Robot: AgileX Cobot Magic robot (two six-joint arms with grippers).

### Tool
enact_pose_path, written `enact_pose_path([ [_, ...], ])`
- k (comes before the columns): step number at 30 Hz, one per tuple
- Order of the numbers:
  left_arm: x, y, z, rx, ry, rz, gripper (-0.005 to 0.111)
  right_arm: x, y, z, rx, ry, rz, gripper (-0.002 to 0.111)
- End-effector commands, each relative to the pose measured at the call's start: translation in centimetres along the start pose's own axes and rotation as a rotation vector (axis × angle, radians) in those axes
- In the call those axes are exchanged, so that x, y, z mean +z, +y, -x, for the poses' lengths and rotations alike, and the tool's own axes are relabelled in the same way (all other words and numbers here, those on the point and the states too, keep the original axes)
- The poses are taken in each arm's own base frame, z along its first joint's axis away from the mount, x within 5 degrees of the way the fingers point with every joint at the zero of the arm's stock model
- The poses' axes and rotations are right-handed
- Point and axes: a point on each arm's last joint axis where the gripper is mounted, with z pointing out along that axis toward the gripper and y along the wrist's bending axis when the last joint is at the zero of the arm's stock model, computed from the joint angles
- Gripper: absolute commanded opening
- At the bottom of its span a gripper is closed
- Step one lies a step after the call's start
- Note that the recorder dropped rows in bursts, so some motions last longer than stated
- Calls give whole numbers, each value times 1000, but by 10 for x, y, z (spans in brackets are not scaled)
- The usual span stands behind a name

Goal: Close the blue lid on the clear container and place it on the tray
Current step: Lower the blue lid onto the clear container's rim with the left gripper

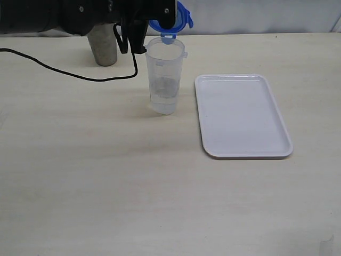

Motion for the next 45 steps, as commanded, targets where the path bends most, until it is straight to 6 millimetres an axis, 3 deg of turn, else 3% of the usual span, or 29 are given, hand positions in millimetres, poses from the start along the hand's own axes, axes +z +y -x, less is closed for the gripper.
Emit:
enact_pose_path([
  [1, -1, -6, 7, 25, -13, -41, 0, 0, 0, 0, -5, -13, -3, 4],
  [16, -1, 2, 9, 25, -26, 46, 0, 0, 0, 0, -5, -13, -3, 4],
  [45, -12, -7, 7, 24, -17, -9, 0, 0, 0, 0, -5, -13, -3, 4],
])
